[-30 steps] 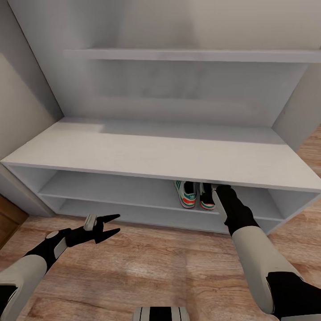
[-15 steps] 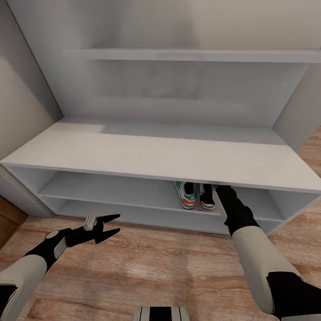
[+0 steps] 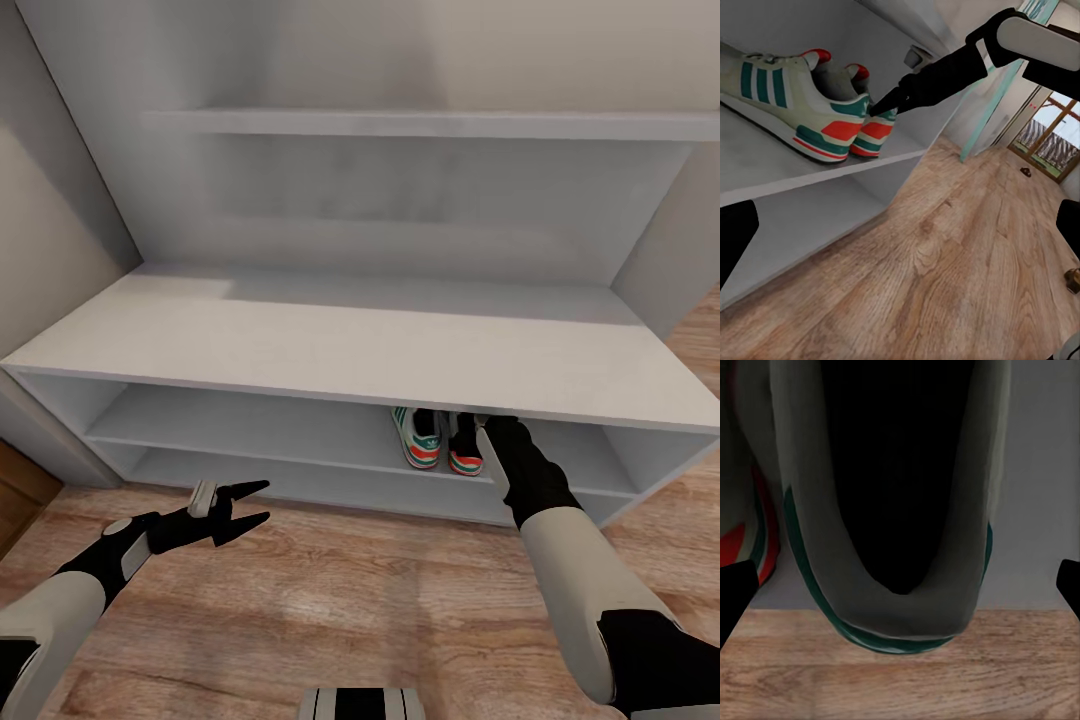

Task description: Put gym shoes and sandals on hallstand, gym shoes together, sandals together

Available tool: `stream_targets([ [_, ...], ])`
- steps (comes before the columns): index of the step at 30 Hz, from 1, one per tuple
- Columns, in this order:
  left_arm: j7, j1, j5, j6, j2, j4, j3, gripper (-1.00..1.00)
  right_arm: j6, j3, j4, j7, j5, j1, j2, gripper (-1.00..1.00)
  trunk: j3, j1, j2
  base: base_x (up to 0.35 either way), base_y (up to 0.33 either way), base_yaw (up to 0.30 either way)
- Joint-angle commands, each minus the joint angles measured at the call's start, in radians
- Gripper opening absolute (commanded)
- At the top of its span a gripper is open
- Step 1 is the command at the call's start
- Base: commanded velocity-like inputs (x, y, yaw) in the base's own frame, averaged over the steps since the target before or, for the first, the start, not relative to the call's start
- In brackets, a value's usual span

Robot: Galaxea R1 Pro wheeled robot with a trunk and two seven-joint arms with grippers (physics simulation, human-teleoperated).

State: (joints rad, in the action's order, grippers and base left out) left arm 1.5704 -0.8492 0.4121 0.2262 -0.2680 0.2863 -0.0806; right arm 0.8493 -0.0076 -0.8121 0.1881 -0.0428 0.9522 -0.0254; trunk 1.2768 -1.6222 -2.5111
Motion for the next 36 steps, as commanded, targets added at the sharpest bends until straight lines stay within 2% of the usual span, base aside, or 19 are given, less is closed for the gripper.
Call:
stream_targets([
  [1,0.000,-0.001,0.010,0.009,-0.001,0.000,-0.008,1.00,0.004,-0.001,-0.001,0.005,-0.005,0.000,-0.001,1.00,0.001,0.000,0.000,0.000,0.000,0.000],
  [14,0.000,-0.001,0.010,0.009,-0.001,0.000,-0.009,1.00,0.004,-0.002,-0.001,0.005,-0.005,0.000,0.001,1.00,0.001,0.000,0.000,-0.047,0.000,0.000],
  [36,0.000,-0.001,0.010,0.009,-0.001,-0.001,-0.009,1.00,0.003,-0.003,-0.001,0.003,-0.005,0.000,0.001,1.00,0.001,0.000,0.000,-0.322,0.000,0.000],
])
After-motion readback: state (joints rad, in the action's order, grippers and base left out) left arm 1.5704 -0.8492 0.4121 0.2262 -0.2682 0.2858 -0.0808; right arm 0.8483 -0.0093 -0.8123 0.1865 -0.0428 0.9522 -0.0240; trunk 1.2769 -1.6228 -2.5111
